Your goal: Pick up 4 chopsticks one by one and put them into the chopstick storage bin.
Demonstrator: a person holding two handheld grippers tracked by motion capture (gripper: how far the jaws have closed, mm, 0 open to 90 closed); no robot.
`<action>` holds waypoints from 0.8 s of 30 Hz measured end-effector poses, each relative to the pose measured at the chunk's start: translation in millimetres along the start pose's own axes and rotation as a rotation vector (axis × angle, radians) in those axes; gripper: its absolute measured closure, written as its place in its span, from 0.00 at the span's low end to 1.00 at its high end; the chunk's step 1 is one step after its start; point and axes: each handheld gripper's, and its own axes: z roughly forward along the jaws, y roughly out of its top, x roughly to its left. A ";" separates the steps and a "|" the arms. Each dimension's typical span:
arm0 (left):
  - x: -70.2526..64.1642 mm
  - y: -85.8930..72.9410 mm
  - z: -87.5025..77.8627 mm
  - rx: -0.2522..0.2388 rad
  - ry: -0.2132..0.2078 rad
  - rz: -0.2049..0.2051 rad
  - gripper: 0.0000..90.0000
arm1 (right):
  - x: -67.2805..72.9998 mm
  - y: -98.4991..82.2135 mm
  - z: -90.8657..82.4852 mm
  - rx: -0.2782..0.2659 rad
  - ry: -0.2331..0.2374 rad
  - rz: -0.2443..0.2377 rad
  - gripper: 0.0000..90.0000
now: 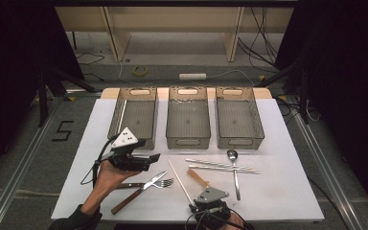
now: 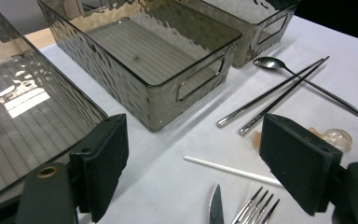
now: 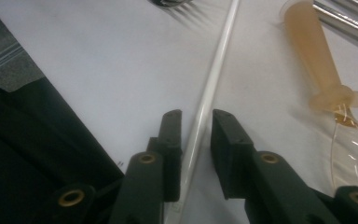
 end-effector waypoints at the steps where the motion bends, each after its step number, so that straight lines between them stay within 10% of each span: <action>1: -0.5 -0.6 -0.4 0.005 0.000 0.003 0.26 | 0.2 -0.2 -0.1 0.000 -0.004 0.003 0.85; 24: -4.7 -7.5 0.4 0.030 -0.008 0.019 0.27 | 0.2 -0.5 0.4 -0.005 -0.015 0.026 0.94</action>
